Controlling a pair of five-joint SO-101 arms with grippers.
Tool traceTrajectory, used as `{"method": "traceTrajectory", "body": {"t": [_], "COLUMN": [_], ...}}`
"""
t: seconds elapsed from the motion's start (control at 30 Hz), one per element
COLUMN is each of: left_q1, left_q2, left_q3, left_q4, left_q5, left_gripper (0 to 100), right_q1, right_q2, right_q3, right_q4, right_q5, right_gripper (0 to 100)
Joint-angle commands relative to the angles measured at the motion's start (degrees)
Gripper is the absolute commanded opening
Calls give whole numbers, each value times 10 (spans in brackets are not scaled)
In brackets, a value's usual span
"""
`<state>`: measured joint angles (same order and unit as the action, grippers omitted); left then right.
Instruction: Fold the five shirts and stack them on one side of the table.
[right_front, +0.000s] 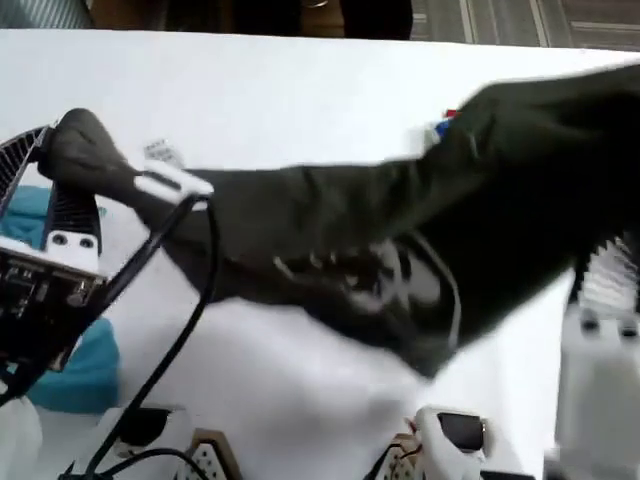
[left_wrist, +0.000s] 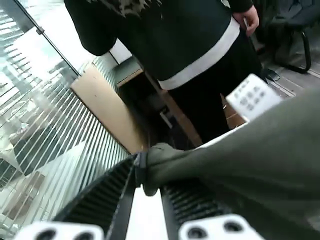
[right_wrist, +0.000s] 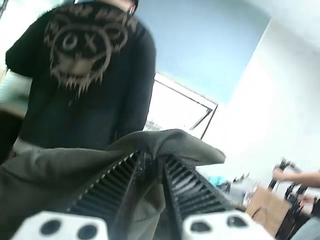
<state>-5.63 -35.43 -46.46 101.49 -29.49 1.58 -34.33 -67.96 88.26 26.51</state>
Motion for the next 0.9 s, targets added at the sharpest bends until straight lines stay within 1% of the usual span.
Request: {"method": "traceTrajectory", "body": {"t": [0.0, 0.07, 0.2, 0.47, 0.57, 0.67, 0.87], "left_q1": [-6, -6, -6, -6, -33, -60, -79], "left_q2": [-11, -19, -25, -13, -14, -14, -14], "left_q3": [-3, -2, 0, 72, 73, 55, 18], "left_q4": [7, 7, 7, 7, 6, 4, 5], "left_q5": [-6, -6, -6, -7, -7, -7, -7], "left_gripper": [26, 26, 26, 26, 26, 26, 26], "right_q1": [-2, -1, 28, 28, 28, 28, 28], "right_q2": [-15, -17, -15, -10, -11, -14, -50], "right_q3": [1, 1, 5, 154, 179, 179, 179], "right_q4": [-15, -8, -6, -7, -7, -7, -10], "right_q5": [-2, -2, -5, -7, -32, -40, -42], "right_gripper": [19, 19, 19, 19, 19, 19, 19]}}
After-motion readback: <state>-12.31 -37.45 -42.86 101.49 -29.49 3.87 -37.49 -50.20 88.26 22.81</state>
